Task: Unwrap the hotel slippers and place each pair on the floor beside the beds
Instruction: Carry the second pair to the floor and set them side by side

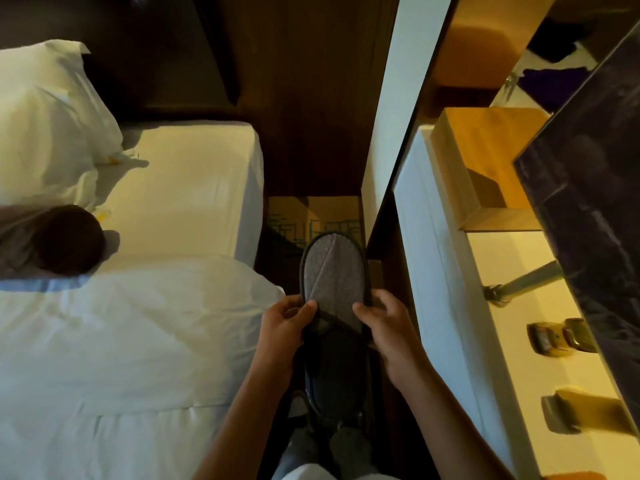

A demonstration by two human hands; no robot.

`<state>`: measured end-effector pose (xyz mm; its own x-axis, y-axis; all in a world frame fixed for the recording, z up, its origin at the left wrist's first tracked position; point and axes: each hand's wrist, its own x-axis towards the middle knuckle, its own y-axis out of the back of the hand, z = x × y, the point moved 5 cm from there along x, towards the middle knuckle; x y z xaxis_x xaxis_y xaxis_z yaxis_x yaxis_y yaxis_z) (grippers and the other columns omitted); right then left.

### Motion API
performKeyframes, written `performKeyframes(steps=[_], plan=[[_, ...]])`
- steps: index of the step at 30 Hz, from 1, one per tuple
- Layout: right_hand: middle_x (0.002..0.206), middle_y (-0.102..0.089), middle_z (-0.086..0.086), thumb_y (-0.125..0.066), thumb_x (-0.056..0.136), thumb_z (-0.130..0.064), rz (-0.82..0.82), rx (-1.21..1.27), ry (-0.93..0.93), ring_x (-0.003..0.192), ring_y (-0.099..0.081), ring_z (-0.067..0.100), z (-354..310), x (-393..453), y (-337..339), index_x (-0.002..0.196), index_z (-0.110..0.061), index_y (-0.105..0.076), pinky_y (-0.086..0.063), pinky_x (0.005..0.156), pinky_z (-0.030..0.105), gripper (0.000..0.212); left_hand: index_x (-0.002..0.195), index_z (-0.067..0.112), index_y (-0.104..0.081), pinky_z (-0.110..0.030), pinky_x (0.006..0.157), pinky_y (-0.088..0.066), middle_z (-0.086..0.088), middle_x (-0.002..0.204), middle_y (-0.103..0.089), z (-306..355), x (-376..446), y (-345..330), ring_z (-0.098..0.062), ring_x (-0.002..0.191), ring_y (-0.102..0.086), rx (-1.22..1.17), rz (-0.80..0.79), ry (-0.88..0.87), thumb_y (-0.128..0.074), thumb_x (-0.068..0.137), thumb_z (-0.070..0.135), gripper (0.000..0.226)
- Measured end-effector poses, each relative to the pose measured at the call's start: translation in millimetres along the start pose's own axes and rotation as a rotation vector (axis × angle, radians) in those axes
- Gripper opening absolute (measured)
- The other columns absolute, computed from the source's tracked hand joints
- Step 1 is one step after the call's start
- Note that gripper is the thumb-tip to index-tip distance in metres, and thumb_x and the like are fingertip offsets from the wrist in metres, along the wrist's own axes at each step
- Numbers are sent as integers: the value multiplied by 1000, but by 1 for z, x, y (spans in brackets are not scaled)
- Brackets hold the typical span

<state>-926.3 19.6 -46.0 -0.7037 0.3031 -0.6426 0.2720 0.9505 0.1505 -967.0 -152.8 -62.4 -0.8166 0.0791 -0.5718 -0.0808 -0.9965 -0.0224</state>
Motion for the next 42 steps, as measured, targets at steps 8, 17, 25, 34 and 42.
performKeyframes(steps=[8,17,25,34,42], plan=[[138,-55,2,-65,86,-38,6,-70,-26,122,-57,21,51,81,-23,140,-26,-44,-51,101,46,59,103,9,-71,-44,82,-61,-11,90,-77,-54,76,3,-28,87,-75,37,-6,43,-63,94,19,16],[131,-61,4,-66,78,-47,14,-155,-23,117,-62,18,177,222,-35,134,-23,-51,-54,97,43,62,96,11,-71,-39,75,-58,-12,86,-77,-194,192,-12,-28,84,-73,8,39,96,-64,92,12,9],[110,-57,-1,-60,95,-26,-161,-286,-97,100,-61,14,308,363,-58,118,-23,-48,-51,81,28,26,100,19,-69,-43,86,-59,-6,97,-75,-364,307,-20,-24,93,-72,-60,124,214,-62,94,15,10],[107,-68,21,-61,94,-19,-178,-267,-41,95,-70,31,460,517,-74,118,-5,-50,-56,76,45,31,118,7,-65,-39,88,-56,-10,105,-73,-541,452,-34,-24,97,-69,-83,191,225,-67,90,15,29],[91,-67,10,-63,93,-15,-99,-212,1,70,-63,14,561,580,-89,106,-16,-48,-46,53,26,19,92,13,-67,-28,71,-51,0,76,-70,-647,510,-33,-12,71,-64,-114,142,242,-60,93,7,9]])
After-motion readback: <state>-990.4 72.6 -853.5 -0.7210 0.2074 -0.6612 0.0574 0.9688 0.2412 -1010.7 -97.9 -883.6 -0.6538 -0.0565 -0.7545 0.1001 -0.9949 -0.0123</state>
